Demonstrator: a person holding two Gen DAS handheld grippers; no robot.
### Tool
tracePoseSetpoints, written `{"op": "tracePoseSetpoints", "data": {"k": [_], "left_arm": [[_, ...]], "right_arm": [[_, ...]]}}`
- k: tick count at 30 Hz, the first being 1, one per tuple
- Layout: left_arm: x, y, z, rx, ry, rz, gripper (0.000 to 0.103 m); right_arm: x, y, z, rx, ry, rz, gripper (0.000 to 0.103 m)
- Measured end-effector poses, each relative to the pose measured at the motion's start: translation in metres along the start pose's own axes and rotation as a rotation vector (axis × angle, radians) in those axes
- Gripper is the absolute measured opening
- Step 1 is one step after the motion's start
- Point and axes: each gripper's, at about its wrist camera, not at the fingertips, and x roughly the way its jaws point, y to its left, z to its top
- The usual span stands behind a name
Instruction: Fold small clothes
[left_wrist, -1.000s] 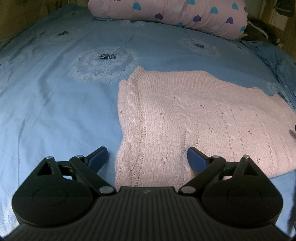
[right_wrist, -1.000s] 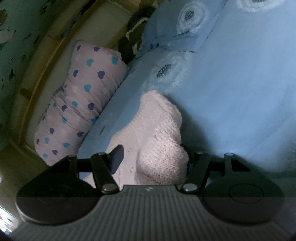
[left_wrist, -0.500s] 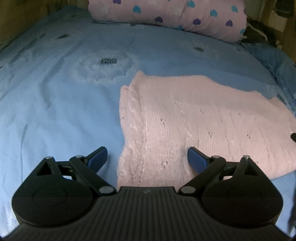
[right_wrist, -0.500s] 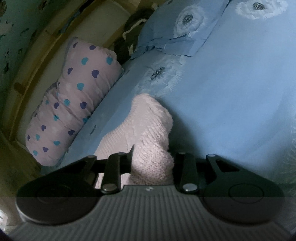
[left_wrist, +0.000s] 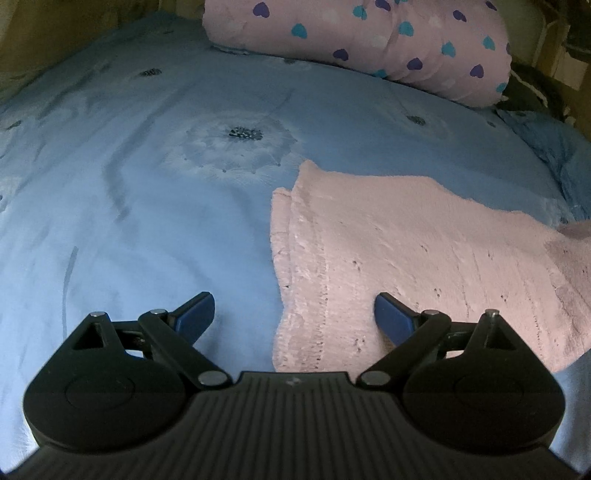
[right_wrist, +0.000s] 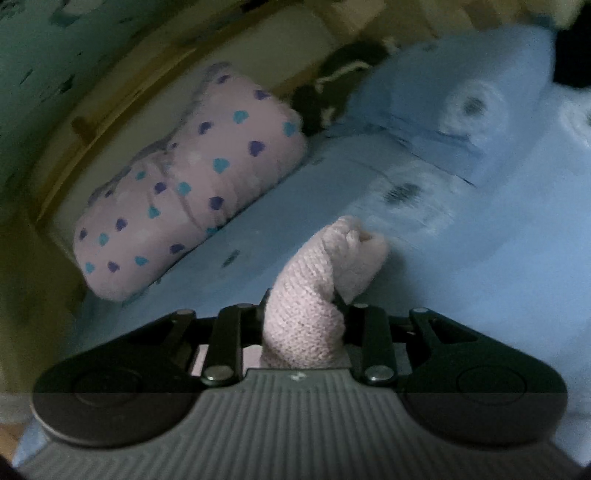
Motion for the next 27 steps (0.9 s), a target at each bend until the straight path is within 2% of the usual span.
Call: {"op": "tracePoseSetpoints", "data": {"k": [6,12,15,19,24,27], "left_arm": [[-0.003,0.007,0.002,-0.021,-0.008,0.008,0.096],[-0.004,0.016,0.003,-0.044,-0.007,0.014,0.096],[-0.005,0.021,0.004,-0.054,-0.011,0.031,0.096],[-0.006,0.03,0.004,-0.063,-0.014,0.069,0.096],[-0.008,0.04,0.005,-0.102,-0.01,0.061,0.096],[-0.011,0.043,0.006,-0.112,-0.016,0.062,0.096]], "right_arm": [[0.005,0.053,-0.001,-0.162,0.002,0.042,0.031],[0.011,0.116,-0.029,-0.406,0.017,0.105,0.03],[0.024,0.138,-0.052,-0.526,0.081,0.137,0.03],[0.043,0.15,-0.089,-0.643,0.212,0.161,0.03],[0.044,0.148,-0.107,-0.69,0.217,0.163,0.03],[0.041,0.145,-0.095,-0.625,0.206,0.167,0.03]]}}
